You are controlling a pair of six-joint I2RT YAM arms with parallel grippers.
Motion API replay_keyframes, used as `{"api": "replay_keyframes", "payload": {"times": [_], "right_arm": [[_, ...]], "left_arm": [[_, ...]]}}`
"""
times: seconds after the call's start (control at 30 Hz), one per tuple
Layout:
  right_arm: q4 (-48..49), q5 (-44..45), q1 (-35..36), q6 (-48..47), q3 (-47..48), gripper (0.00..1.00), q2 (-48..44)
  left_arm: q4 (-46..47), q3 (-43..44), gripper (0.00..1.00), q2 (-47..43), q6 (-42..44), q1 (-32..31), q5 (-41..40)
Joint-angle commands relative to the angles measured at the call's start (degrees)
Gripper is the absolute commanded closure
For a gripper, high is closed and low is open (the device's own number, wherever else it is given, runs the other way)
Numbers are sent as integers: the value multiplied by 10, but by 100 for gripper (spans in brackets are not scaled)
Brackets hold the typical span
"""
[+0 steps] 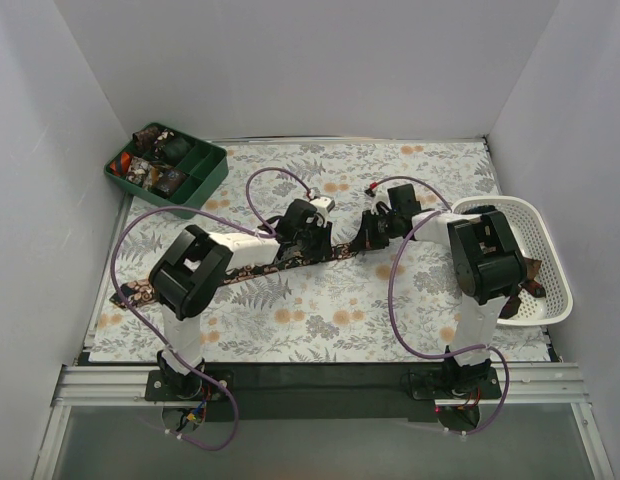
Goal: Roll the ties
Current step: Roll the tie
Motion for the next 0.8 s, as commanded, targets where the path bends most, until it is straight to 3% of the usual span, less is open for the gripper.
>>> {"api": "replay_keyframes", "payload": {"times": [0.0, 0.47, 0.77], "right_arm": [[-120, 101, -2, -73, 49, 99, -23], [-296, 365, 21, -128, 160, 99, -42], [-342, 583, 94, -107, 207, 99, -35]], "left_arm": [[-54, -5, 75, -54, 38, 10, -39], [-77, -53, 70, -93, 50, 22, -48], [-54, -65, 72, -89, -4, 16, 42]]}}
